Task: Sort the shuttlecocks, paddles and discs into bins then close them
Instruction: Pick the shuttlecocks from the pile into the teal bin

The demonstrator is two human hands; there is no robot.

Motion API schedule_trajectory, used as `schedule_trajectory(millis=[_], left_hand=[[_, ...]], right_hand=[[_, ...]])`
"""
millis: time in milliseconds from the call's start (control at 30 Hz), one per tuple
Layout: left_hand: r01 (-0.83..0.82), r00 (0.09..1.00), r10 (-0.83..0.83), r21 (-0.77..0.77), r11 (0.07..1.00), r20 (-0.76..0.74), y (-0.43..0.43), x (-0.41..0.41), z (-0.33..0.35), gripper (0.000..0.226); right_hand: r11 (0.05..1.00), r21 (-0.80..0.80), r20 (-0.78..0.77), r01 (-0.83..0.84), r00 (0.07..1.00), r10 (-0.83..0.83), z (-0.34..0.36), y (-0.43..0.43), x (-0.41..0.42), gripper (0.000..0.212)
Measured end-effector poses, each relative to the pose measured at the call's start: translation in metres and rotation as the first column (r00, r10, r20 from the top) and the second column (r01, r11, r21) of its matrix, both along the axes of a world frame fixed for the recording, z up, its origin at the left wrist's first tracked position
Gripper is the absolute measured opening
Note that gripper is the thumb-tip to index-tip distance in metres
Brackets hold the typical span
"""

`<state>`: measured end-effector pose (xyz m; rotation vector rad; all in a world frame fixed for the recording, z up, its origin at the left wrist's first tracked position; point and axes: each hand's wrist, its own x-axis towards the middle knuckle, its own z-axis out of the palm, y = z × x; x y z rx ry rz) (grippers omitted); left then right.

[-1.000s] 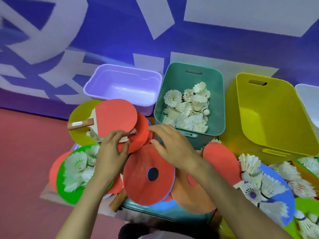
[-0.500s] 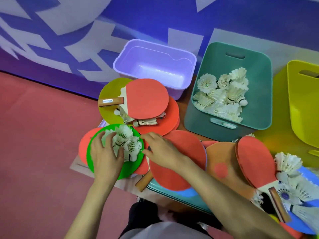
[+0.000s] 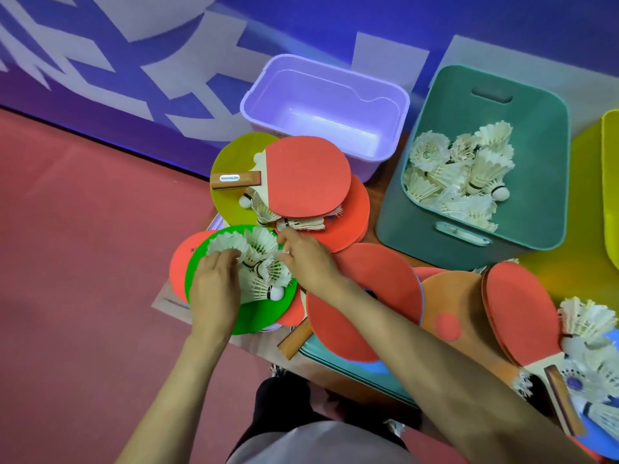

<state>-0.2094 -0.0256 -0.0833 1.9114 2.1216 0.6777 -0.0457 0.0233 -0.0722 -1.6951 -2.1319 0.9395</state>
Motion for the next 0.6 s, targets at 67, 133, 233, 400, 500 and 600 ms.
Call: schedule_trajectory(millis=[67,133,233,400,500,600], left_hand=[[0.006,1.000,-0.004,0.084,0.996,-0.023,-0.001,0.000,0.003,0.013],[0.033,0.998,-0.025,0.167,0.985,-0.053,-0.004,0.003,0.006,0.015],[0.082,0.995,-0.062,0.276,0.958,-0.079,-0.009,0.013,0.013,0.015],[0.161,0.987,-0.149,0.393,0.905,-0.061,-0.008,0.041,0.030,0.016],[0.210,0.977,-0.208,0.430,0.878,-0.052,-0.004,0.062,0.044,0.016],[0.243,0.962,-0.273,0.437,0.866,0.005,0.002,0.086,0.056,0.017]], right_hand=[[0.999,0.011,-0.066,0.031,0.997,-0.030,0.004,-0.002,0.005,0.024],[0.996,0.054,-0.115,0.069,0.991,-0.062,0.009,-0.004,0.013,0.017],[0.990,0.111,-0.154,0.092,0.985,-0.074,0.019,-0.008,0.029,0.013],[0.968,0.203,-0.127,0.146,0.984,-0.122,0.040,-0.016,0.064,0.015],[0.944,0.258,-0.129,0.207,0.975,-0.179,0.056,-0.021,0.089,0.013],[0.915,0.315,-0.114,0.251,0.967,-0.227,0.069,-0.026,0.112,0.013]])
